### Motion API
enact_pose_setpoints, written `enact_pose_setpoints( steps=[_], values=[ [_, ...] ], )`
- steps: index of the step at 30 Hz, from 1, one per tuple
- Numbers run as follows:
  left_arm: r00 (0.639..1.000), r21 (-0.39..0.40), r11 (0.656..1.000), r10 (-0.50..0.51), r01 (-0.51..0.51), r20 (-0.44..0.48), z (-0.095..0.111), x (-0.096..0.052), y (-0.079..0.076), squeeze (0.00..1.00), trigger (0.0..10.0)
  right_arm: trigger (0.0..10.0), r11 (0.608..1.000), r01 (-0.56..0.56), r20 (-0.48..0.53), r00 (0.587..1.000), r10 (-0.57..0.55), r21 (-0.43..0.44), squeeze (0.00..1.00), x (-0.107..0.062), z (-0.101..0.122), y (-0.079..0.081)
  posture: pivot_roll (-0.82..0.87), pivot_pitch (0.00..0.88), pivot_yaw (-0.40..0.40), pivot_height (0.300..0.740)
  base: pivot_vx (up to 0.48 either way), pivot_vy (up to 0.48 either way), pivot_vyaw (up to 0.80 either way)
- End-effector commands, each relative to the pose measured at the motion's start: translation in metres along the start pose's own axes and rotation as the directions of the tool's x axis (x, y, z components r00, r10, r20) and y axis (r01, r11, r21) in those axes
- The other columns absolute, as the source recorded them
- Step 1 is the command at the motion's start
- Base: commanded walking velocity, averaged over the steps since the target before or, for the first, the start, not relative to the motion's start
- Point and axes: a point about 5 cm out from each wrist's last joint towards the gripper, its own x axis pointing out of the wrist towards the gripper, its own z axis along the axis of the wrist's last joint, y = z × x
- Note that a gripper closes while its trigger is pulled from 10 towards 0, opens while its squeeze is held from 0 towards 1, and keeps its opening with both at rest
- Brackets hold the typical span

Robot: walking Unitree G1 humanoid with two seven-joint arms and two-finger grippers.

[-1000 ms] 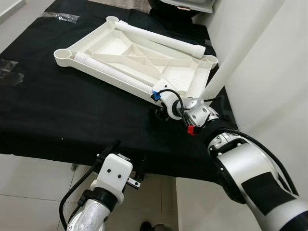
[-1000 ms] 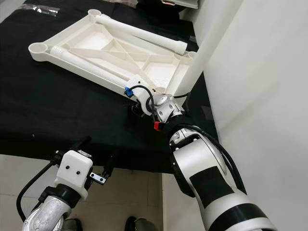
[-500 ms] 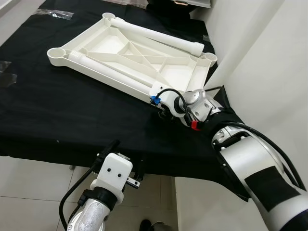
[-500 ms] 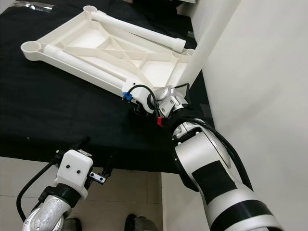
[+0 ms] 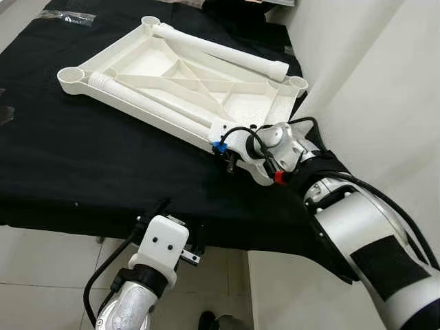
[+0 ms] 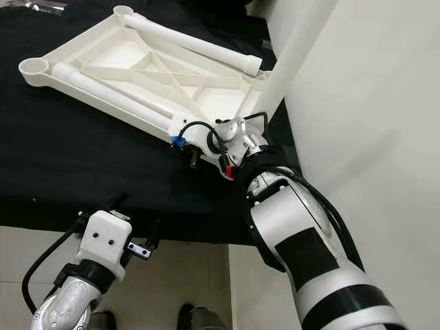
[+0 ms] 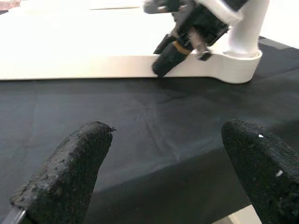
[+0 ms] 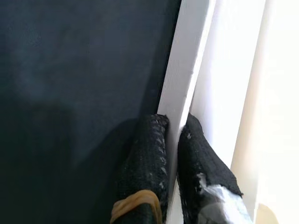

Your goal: Building children table

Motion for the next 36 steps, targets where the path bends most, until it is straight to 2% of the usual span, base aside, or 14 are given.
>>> enact_pose_setpoints(
  steps=[1,3,4,5,9,15,22,23,26,27,29,31,32,36],
  values=[
    [1.000,-0.003,1.000,-0.007,0.007,-0.021,-0.003,-0.001,-0.003,0.00,10.0,0.0,0.977,-0.193,0.117,0.972,0.204,-0.094,0.00,0.004,0.006,0.020,0.06,0.231,-0.223,0.740,0.000,0.000,0.00],
    [1.000,-0.001,1.000,-0.006,0.006,-0.022,-0.004,-0.001,-0.002,0.00,10.0,0.0,0.943,-0.299,0.091,0.945,0.314,-0.147,0.00,0.001,-0.001,0.028,0.06,0.227,-0.222,0.740,0.000,0.000,0.00],
    [1.000,-0.001,1.000,-0.006,0.006,-0.022,-0.004,-0.001,-0.002,0.00,10.0,0.0,0.943,-0.299,0.091,0.945,0.314,-0.147,0.00,0.001,-0.001,0.028,0.06,0.227,-0.222,0.740,0.000,0.000,0.00],
    [1.000,0.000,1.000,-0.004,0.004,-0.023,-0.004,-0.001,-0.002,0.00,10.0,0.0,0.927,-0.332,0.072,0.935,0.348,-0.177,0.00,-0.001,-0.006,0.031,0.06,0.226,-0.221,0.740,0.000,0.000,0.00],
    [1.000,0.002,1.000,-0.003,0.003,-0.025,-0.005,0.000,-0.001,0.00,10.0,0.0,0.915,-0.337,0.061,0.932,0.358,-0.221,0.00,-0.003,-0.009,0.032,0.06,0.224,-0.220,0.740,0.000,0.000,0.00],
    [1.000,0.004,1.000,-0.005,0.005,-0.028,-0.007,0.001,0.000,0.00,10.0,0.0,0.916,-0.328,0.148,0.918,0.367,-0.233,0.00,-0.005,0.000,0.030,0.06,0.215,-0.212,0.740,0.000,0.000,0.00],
    [1.000,0.005,1.000,-0.005,0.005,-0.031,-0.009,0.001,0.001,0.00,10.0,0.0,0.893,-0.354,0.170,0.897,0.408,-0.278,0.00,-0.007,0.003,0.033,0.06,0.211,-0.213,0.740,0.000,0.000,0.00],
    [0.999,0.004,1.000,-0.004,0.004,-0.032,-0.009,0.001,0.001,0.00,10.0,10.0,0.886,-0.362,0.164,0.893,0.418,-0.291,0.00,-0.008,0.003,0.034,0.06,0.208,-0.212,0.740,0.000,0.000,0.00],
    [0.999,0.006,1.000,-0.009,0.010,-0.035,-0.011,0.002,0.001,0.00,10.0,10.0,0.904,-0.333,0.170,0.907,0.385,-0.266,0.00,-0.009,0.005,0.028,0.06,0.203,-0.211,0.740,0.000,0.000,0.00],
    [0.999,0.007,1.000,-0.010,0.011,-0.036,-0.011,0.002,0.001,0.00,10.0,10.0,0.911,-0.340,0.203,0.899,0.388,-0.234,0.00,-0.011,0.007,0.025,0.06,0.200,-0.210,0.740,0.000,0.000,0.00],
    [0.999,0.007,1.000,-0.010,0.011,-0.036,-0.011,0.002,0.001,0.00,10.0,10.0,0.911,-0.345,0.220,0.893,0.393,-0.226,0.00,-0.013,0.008,0.024,0.06,0.200,-0.210,0.740,0.000,0.000,0.00],
    [0.999,0.007,1.000,-0.014,0.014,-0.037,-0.012,0.002,0.000,0.00,10.0,10.0,0.930,-0.300,0.240,0.906,0.347,-0.212,0.04,-0.014,0.010,0.019,0.07,0.193,-0.207,0.740,0.000,0.000,0.00],
    [0.999,0.007,1.000,-0.014,0.014,-0.038,-0.013,0.003,0.001,0.00,10.0,10.0,0.932,-0.297,0.264,0.901,0.346,-0.206,1.00,-0.015,0.011,0.018,0.07,0.183,-0.200,0.740,0.000,0.000,0.00],
    [0.999,0.006,1.000,-0.024,0.024,-0.043,-0.016,0.004,0.000,0.00,10.0,10.0,0.939,-0.287,0.333,0.881,0.336,-0.188,1.00,-0.024,0.011,0.013,0.07,0.170,-0.195,0.740,0.000,0.000,0.00]
  ],
)
